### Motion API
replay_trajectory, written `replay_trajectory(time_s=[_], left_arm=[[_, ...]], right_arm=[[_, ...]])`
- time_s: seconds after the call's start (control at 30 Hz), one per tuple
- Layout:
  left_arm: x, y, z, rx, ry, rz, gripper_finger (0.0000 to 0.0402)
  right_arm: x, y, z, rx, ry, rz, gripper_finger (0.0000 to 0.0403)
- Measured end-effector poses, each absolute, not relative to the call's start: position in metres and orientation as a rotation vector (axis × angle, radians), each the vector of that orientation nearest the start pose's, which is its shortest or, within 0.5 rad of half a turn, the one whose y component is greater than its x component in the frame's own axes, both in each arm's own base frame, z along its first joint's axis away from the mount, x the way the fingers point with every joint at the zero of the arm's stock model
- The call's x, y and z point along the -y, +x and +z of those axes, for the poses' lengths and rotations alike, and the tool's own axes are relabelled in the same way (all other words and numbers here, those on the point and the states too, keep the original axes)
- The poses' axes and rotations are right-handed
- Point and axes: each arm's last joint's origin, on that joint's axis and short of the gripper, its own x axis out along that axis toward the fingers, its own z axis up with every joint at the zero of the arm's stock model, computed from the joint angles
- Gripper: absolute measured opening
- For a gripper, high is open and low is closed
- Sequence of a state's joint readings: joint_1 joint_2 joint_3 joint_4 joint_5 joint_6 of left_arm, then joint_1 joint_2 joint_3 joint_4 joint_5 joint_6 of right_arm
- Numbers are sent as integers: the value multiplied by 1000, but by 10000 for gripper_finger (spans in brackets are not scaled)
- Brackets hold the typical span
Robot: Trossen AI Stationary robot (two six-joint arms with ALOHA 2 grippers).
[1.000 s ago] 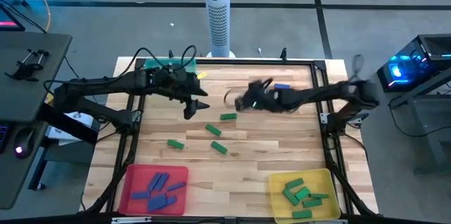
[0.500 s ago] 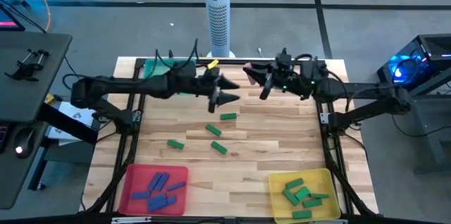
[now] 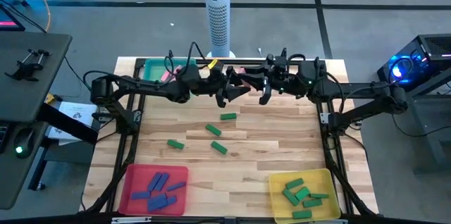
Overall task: Sort blocks
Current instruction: Put the pink block into the green bin
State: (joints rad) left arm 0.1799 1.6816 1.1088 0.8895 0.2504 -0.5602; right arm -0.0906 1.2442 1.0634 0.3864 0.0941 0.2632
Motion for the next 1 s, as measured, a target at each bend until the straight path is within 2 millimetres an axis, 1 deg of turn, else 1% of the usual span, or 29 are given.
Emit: replay_trajectory(time_s=[0.1, 0.2, 0.3, 0.4, 0.5, 0.53, 0.63, 0.73, 0.83, 0.87, 0.93, 1.0], left_arm=[[-60, 372, 316, 285, -469, -160, 249], [-60, 371, 318, 298, -496, -172, 233], [-59, 370, 321, 322, -510, -200, 195], [-59, 370, 321, 315, -505, -220, 140], [-58, 370, 320, 301, -495, -235, 77], [-58, 369, 321, 291, -502, -234, 69], [-57, 363, 325, 220, -525, -209, 69], [-61, 346, 337, 124, -548, -115, 69], [-67, 318, 356, 69, -498, -35, 69], [-70, 308, 362, 51, -494, 6, 69], [-80, 286, 367, -17, -513, 120, 69], [-92, 265, 363, -120, -542, 269, 69]], right_arm=[[28, 281, 387, 217, 262, -144, 54], [28, 281, 387, 214, 262, -144, 54], [28, 281, 386, 201, 263, -146, 54], [28, 281, 384, 186, 290, -143, 60], [28, 281, 382, 162, 296, -173, 101], [29, 281, 381, 152, 295, -191, 118], [32, 279, 380, 133, 297, -225, 168], [40, 270, 385, 119, 288, -271, 208], [51, 257, 396, 65, 297, -348, 226], [56, 252, 397, 22, 308, -375, 228], [66, 244, 397, -102, 315, -439, 229], [78, 234, 394, -243, 327, -507, 230]])
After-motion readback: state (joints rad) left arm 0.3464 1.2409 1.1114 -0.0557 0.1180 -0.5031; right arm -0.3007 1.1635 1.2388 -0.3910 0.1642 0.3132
